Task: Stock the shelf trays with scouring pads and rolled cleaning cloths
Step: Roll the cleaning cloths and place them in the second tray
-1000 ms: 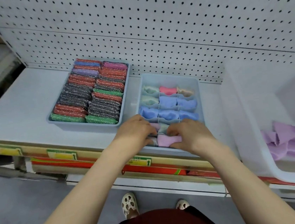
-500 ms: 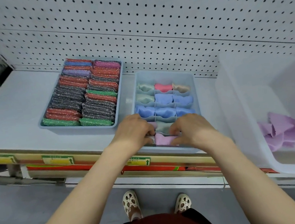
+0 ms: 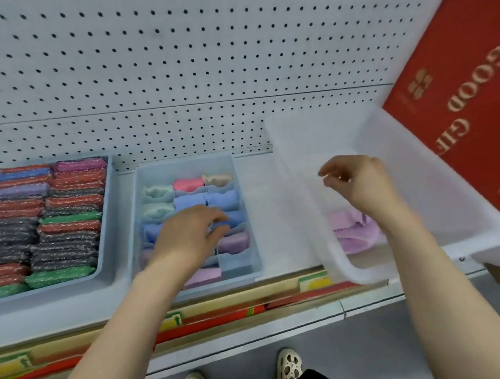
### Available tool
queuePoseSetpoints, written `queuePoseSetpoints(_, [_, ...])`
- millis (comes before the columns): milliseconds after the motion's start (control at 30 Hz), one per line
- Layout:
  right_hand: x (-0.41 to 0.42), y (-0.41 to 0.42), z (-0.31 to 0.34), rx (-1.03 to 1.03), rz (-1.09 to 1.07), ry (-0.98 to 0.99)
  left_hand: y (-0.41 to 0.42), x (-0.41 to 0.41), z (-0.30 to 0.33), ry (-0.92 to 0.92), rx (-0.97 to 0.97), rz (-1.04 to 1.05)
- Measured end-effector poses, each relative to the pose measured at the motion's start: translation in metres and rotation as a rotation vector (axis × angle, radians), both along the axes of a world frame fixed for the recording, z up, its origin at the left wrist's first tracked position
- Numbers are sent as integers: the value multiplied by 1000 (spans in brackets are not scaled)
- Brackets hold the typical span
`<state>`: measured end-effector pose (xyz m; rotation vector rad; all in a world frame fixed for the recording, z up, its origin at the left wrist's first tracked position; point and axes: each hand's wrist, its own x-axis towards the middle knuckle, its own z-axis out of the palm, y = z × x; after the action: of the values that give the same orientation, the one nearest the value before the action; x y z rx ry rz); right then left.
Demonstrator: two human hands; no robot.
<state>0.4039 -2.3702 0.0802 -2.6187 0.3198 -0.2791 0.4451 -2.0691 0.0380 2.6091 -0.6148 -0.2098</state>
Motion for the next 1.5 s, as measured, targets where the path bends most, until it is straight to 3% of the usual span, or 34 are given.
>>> queuePoseSetpoints(100, [5,-50,-21,-298,72,649,-43,4,4,58,-124,1])
queuePoseSetpoints(167, [4,-61,-44,-529,182,894,-64,6,5,69,-175,-15])
queuePoseSetpoints(267, [11,-72,-56,-523,192,732,-86,9,8,61,-194,-50])
queuePoseSetpoints(400, [34,-76,-21,-2,102,402,-100,16,18,43,-274,-37])
queuePoseSetpoints(500, [39,-56,27,313,129,185,-109,17,31,109,-450,5])
queuePoseSetpoints(667, [41,-5,93,496,379,18,-117,22,69,340,-809,-50])
queuePoseSetpoints(867, [56,18,120,480,336,-157,-89,36,116,71,-1079,146])
queuePoseSetpoints(1000, [58,24,134,527,362,-175,-58,48,141,-25,-1077,182])
queuePoseSetpoints(1167, [62,69,148,527,609,-65,-46,49,172,-126,-963,96])
queuePoseSetpoints(1233, [69,83,148,670,582,-105,-39,52,174,-143,-892,98])
queuePoseSetpoints(1400, [87,74,147,957,384,-177,7,60,154,116,-605,9])
queuePoseSetpoints(1500, [90,72,145,977,298,-184,26,61,139,132,-689,51])
